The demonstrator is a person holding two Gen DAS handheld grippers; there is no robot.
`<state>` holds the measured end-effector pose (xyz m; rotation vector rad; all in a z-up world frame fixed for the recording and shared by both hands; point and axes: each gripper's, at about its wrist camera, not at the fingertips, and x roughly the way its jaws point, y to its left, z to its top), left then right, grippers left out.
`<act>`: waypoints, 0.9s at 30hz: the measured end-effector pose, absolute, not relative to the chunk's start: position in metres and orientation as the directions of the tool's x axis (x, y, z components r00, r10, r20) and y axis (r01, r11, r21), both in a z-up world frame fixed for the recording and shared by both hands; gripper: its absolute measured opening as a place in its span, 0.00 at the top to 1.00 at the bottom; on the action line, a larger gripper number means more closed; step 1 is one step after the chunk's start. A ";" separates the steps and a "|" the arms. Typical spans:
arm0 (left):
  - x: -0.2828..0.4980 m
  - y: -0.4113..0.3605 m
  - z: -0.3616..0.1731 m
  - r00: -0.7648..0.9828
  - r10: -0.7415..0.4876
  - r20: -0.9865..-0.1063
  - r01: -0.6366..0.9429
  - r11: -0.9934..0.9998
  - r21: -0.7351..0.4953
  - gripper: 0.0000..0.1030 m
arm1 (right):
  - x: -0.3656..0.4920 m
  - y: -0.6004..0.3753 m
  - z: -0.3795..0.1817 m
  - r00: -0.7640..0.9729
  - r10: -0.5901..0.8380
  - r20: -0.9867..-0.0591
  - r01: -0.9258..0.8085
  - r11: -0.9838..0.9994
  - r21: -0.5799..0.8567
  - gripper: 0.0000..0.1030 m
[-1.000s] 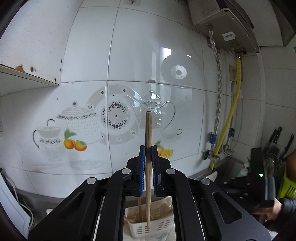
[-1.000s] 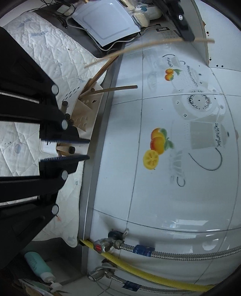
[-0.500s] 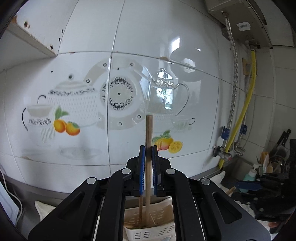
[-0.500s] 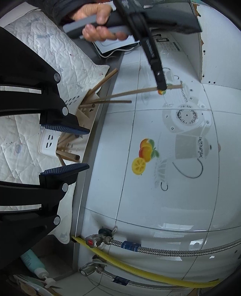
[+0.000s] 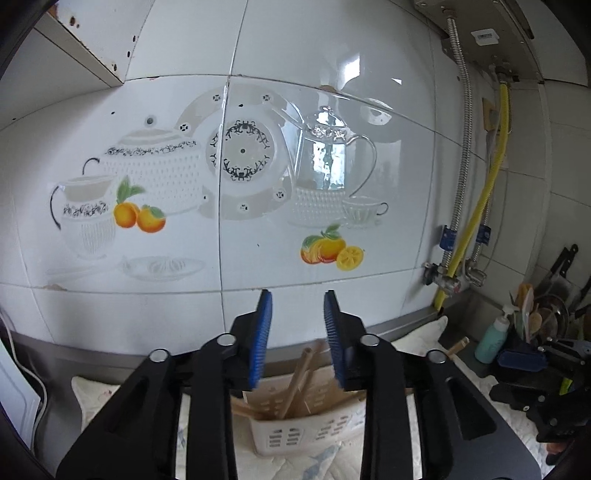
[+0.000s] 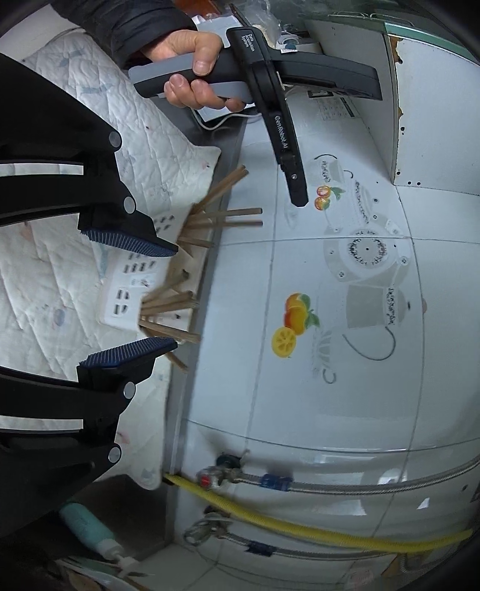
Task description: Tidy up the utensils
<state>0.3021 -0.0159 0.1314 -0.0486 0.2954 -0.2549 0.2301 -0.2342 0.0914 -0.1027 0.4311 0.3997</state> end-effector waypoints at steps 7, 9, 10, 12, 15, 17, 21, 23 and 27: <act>0.257 -0.011 0.129 0.928 -0.254 -0.273 0.240 0.967 -0.086 0.28 | 0.195 -0.229 0.075 0.850 0.308 -0.428 -0.355 0.934 -0.032 0.36; 0.236 -0.007 0.127 0.932 -0.249 -0.264 0.233 0.968 -0.091 0.19 | 0.183 -0.226 0.072 0.850 0.307 -0.427 -0.357 0.933 -0.040 0.31; 0.231 -0.006 0.126 0.934 -0.244 -0.262 0.227 0.970 -0.092 0.14 | 0.174 -0.224 0.069 0.855 0.302 -0.423 -0.352 0.935 -0.044 0.27; 0.211 -0.004 0.120 0.936 -0.232 -0.266 0.216 0.972 -0.090 0.09 | 0.162 -0.220 0.065 0.859 0.291 -0.421 -0.344 0.937 -0.056 0.25; 0.185 -0.003 0.110 0.940 -0.204 -0.275 0.196 0.979 -0.054 0.05 | 0.144 -0.215 0.056 0.859 0.289 -0.423 -0.345 0.937 -0.061 0.19; 0.166 -0.002 0.102 0.939 -0.198 -0.281 0.195 0.980 -0.039 0.05 | 0.130 -0.211 0.048 0.861 0.284 -0.422 -0.339 0.939 -0.060 0.17; 0.137 0.005 0.085 0.934 -0.175 -0.312 0.167 0.985 -0.052 0.05 | 0.109 -0.210 0.033 0.856 0.284 -0.433 -0.327 0.945 -0.027 0.13; 0.122 0.011 0.075 0.935 -0.141 -0.325 0.130 0.990 -0.054 0.05 | 0.100 -0.211 0.025 0.852 0.280 -0.443 -0.318 0.948 -0.013 0.13; 0.096 0.020 0.056 0.935 -0.106 -0.340 0.090 0.994 -0.062 0.05 | 0.086 -0.211 0.011 0.859 0.232 -0.456 -0.280 0.959 -0.038 0.11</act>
